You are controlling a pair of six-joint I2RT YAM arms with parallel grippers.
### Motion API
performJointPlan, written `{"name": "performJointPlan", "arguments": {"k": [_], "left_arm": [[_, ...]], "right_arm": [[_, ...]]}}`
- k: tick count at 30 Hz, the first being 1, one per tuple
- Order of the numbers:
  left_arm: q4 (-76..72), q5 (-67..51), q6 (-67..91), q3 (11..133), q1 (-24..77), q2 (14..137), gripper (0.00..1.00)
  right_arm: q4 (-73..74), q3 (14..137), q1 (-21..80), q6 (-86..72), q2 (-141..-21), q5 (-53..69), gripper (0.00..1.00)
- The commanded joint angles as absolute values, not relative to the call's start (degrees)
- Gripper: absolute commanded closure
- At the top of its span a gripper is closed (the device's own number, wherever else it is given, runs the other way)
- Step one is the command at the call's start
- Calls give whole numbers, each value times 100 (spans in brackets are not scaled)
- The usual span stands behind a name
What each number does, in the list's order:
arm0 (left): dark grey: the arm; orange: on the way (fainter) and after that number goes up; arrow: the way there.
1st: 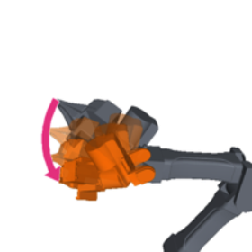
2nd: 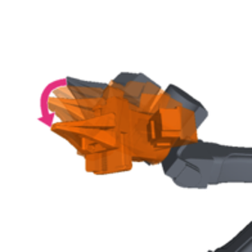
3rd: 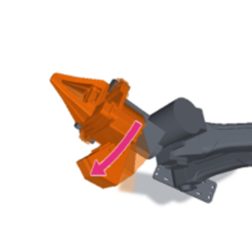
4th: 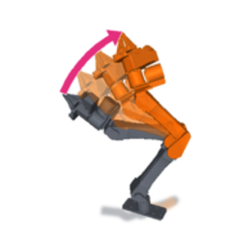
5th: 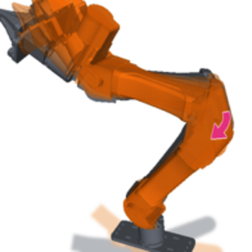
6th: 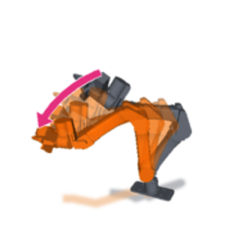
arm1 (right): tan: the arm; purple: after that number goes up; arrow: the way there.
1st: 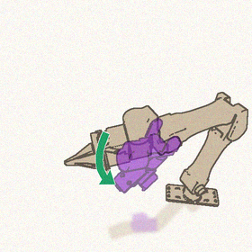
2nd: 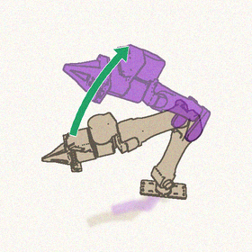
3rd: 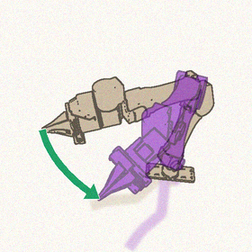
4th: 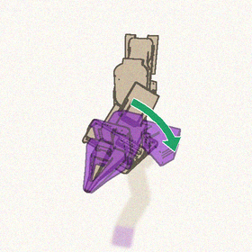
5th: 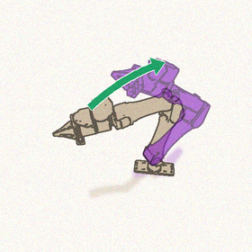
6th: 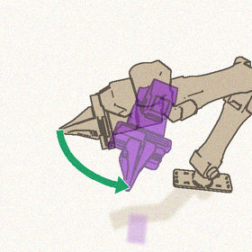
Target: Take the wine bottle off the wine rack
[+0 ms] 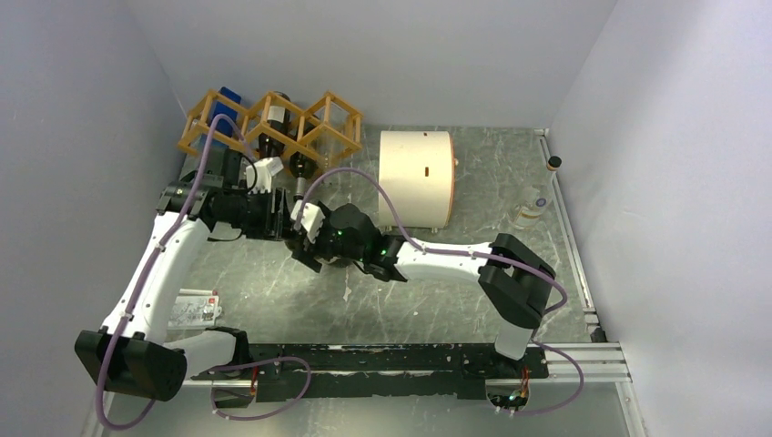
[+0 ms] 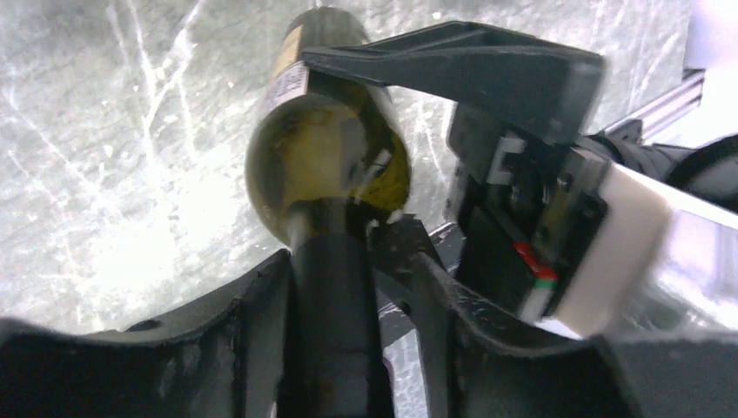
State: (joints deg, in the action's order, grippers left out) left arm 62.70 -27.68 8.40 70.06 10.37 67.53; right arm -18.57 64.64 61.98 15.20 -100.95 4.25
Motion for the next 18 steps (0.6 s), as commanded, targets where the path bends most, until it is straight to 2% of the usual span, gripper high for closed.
{"name": "performJointPlan", "arguments": {"k": [1,2,7,11,14,18], "left_arm": [[6245,-3271,754,7557,1134,6584,4],[6246,-3199,738,7660,1140,6543,0],[6101,-2994,696,8227,1160,6515,1],[5608,-2900,852,8727,1160,6378,1],[5049,-2658,1003,8934,1160,6296,1],[4222,-2343,1191,8916,1160,6297,1]], "right_arm": [[-2437,6279,6135,1085,-9956,179,50],[-2443,6197,6137,1033,-9860,175,55],[-2289,5641,6120,684,-9125,-40,79],[-2206,5043,6060,145,-8384,-358,88],[-2025,4643,6018,-287,-7784,-856,99],[-1405,4356,5994,-778,-6975,-1736,100]]}}
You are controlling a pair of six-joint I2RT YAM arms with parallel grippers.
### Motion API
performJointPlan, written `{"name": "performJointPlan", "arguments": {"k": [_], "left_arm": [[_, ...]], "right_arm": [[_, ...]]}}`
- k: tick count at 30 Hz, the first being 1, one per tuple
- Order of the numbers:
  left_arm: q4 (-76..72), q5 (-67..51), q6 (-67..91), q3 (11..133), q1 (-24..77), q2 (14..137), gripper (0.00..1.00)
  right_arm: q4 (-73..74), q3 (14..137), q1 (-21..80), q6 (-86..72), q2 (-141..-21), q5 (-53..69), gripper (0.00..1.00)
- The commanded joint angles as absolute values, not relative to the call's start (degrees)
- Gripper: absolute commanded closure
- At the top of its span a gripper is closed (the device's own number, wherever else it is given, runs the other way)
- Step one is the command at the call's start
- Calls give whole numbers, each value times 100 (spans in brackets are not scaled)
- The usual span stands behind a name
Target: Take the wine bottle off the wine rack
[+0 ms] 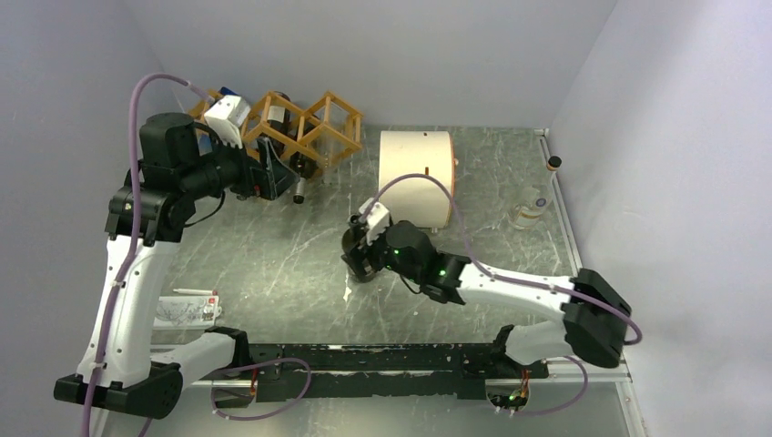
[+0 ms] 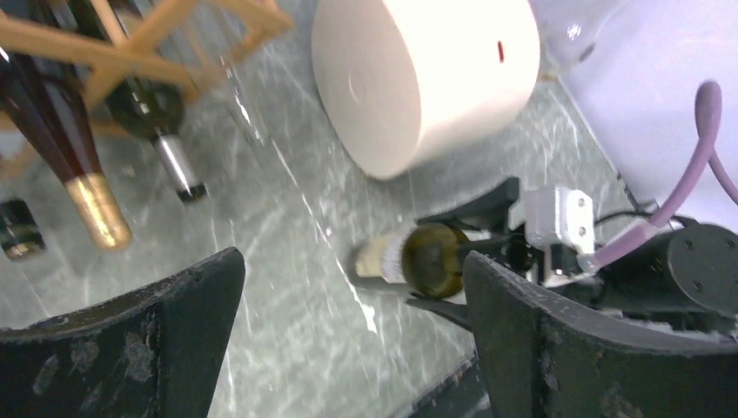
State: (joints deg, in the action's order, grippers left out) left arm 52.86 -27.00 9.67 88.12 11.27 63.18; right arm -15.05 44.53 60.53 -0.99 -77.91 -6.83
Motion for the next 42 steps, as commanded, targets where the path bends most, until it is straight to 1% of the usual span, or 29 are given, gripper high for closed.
{"name": "performJointPlan", "arguments": {"k": [1,6,11,17,24,27,32,42], "left_arm": [[4033,-2267,1213,8898,1160,6306,1],[3203,-1927,1284,8967,1160,6473,1],[2245,-1794,1421,8752,1160,6509,1],[1670,-1567,1365,8491,1160,6582,1],[990,-1233,1266,7616,1151,6225,1],[1023,-1121,1114,7450,1147,6151,1],[854,-911,1059,7067,1143,5918,1],[872,-483,946,6866,1361,5687,1]], "right_arm": [[-1188,4280,5986,-878,-6747,-1978,100],[68,4187,5951,-1440,-5738,-3298,100],[1700,4390,5889,-2351,-5073,-4596,100],[3420,4807,5810,-3306,-4772,-5466,100],[4509,5161,5356,-4122,-4827,-6224,100],[4252,5040,4793,-3874,-4772,-6119,100],[3422,4820,3283,-3214,-4775,-5749,100],[1539,4358,1273,-2728,-5141,-5297,100]]}}
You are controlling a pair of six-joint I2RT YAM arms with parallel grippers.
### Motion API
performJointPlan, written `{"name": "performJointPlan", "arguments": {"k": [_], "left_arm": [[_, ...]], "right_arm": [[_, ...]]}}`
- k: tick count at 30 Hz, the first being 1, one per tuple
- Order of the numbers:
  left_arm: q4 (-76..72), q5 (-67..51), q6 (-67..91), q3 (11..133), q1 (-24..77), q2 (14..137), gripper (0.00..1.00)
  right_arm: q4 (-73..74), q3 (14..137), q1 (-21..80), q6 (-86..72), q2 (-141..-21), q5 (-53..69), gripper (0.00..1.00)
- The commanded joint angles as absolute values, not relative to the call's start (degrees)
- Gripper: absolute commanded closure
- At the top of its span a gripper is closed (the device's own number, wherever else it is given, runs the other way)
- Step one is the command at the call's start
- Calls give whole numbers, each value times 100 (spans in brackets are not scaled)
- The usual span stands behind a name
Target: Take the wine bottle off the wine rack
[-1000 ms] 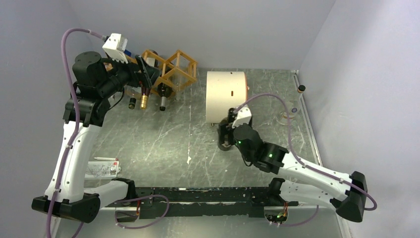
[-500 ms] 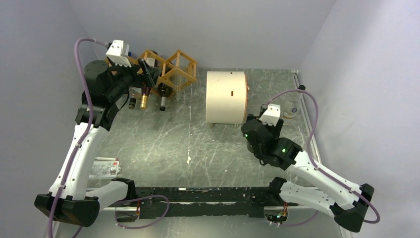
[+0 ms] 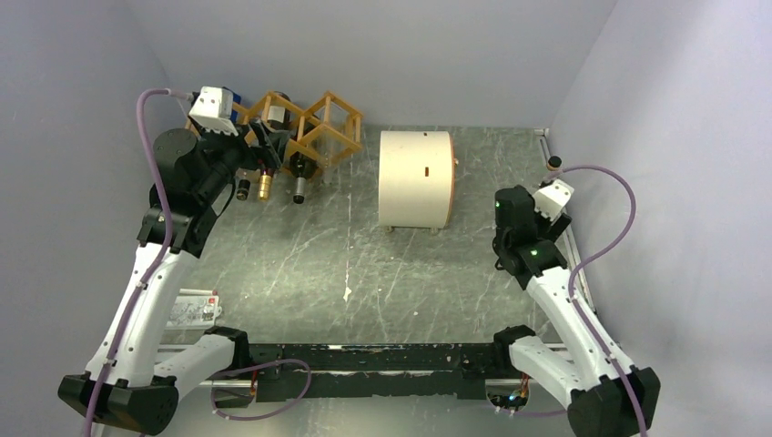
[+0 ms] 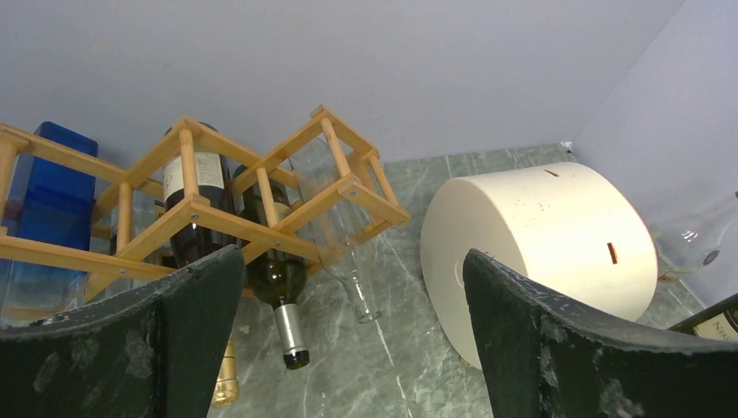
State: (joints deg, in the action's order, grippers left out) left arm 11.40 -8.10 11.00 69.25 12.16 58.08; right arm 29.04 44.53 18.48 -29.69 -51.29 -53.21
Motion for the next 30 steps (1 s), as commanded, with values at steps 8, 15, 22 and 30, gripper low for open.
{"name": "performJointPlan", "arguments": {"k": [8,15,22,30], "left_arm": [[866,-379,980,6829,1450,5631,1],[873,-295,931,6819,1468,5677,1],[885,-235,871,6811,1468,5718,1],[876,-249,861,6803,1433,5750,1]], "right_arm": [[82,3845,363,-2361,-5404,-5004,100],[-483,3627,-257,-2469,-5695,-4486,100],[-546,3590,-315,-2549,-6103,-4170,100],[-316,3611,-309,-2535,-6268,-4178,68]]}}
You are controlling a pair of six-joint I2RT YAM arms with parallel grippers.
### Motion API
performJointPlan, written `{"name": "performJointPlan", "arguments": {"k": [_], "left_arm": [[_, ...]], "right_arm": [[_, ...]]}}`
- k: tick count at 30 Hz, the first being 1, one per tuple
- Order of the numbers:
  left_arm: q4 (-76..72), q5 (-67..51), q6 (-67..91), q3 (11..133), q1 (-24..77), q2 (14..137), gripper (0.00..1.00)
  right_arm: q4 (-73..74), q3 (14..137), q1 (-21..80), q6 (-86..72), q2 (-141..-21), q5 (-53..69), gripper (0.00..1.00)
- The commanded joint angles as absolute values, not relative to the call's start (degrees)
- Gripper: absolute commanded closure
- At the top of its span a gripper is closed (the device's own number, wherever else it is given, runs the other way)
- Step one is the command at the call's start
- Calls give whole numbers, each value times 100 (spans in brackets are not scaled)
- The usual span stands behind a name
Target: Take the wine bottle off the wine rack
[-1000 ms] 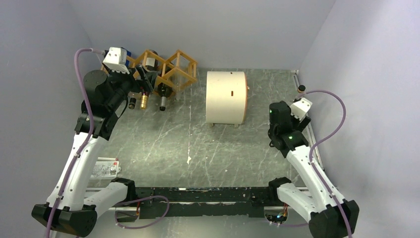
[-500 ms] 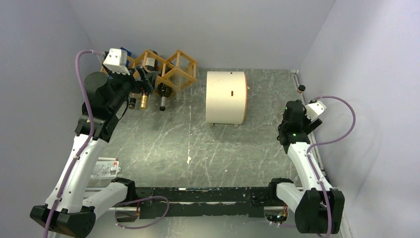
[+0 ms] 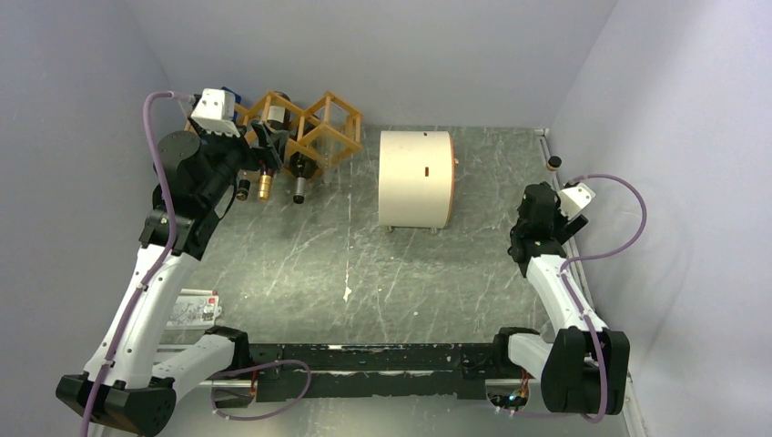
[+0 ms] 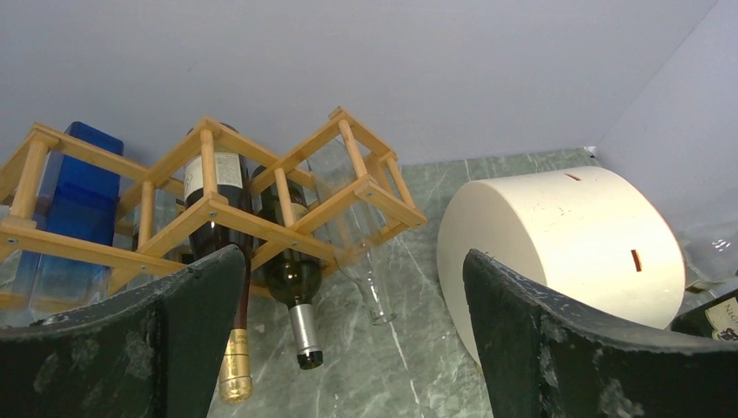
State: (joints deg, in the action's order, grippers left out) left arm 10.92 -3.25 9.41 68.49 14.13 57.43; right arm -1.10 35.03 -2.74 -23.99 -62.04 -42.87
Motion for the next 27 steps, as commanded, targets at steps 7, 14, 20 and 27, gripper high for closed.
{"name": "performJointPlan", "arguments": {"k": [7,14,20,27], "left_arm": [[821,-372,918,6751,1317,5755,1],[746,-401,956,6662,1210,5705,1],[693,-464,1031,6602,1169,5710,1],[605,-488,1025,6500,1169,5721,1]], "right_arm": [[-55,3757,-312,-2393,-6084,-3809,16],[461,3886,-308,-2380,-5562,-3652,0],[1070,4184,-313,-2479,-4942,-3629,0],[919,4316,-281,-2236,-3831,-2123,0]]}}
